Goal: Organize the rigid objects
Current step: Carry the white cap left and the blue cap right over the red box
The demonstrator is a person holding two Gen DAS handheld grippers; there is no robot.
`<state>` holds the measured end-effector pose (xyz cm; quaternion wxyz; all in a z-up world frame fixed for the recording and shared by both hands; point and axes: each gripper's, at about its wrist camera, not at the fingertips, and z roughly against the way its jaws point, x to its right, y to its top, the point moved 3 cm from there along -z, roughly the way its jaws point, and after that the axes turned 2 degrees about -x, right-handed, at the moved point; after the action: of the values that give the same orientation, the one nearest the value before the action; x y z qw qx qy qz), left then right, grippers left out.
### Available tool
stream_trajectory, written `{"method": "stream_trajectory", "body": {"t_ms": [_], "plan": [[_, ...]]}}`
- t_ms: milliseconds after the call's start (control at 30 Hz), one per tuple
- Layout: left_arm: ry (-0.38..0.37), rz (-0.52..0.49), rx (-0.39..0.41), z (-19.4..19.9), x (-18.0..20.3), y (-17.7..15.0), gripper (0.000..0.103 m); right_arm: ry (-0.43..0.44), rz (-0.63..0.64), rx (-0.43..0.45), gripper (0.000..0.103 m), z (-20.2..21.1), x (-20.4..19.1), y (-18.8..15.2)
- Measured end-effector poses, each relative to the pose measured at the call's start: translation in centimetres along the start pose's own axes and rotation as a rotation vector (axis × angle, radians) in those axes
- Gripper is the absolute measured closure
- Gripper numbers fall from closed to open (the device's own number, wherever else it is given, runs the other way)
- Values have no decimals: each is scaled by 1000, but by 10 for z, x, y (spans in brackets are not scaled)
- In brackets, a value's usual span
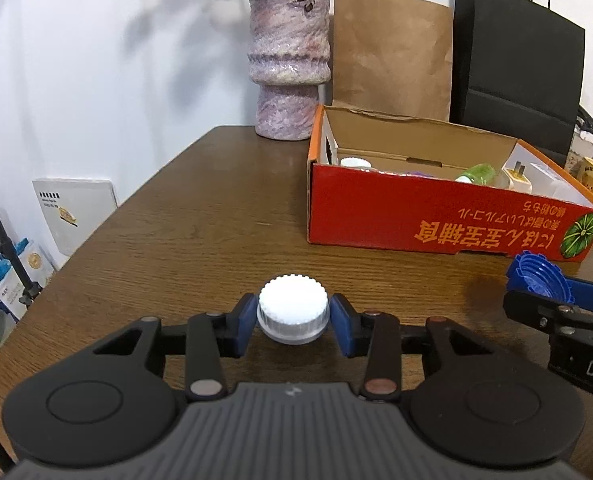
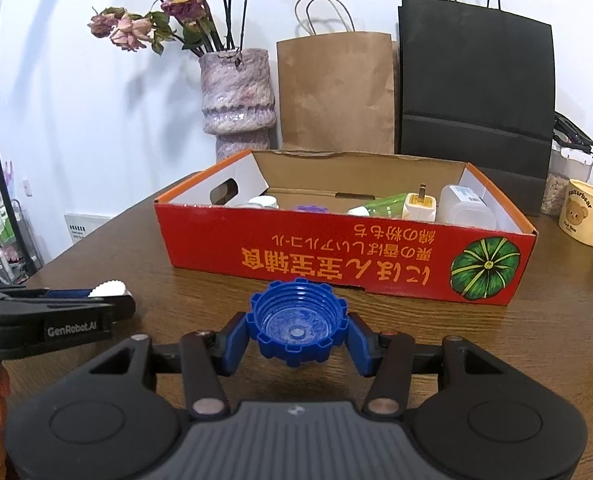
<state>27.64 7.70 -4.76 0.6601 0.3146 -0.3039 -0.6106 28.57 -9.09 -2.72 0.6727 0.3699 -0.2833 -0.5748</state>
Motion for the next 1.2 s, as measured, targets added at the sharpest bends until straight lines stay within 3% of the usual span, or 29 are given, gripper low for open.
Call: {"method": "stream_trajectory", "body": {"t_ms": [1200], "plan": [[-2,29,202,28,51,49,61,-5,2,193,52,25,32,43]]}}
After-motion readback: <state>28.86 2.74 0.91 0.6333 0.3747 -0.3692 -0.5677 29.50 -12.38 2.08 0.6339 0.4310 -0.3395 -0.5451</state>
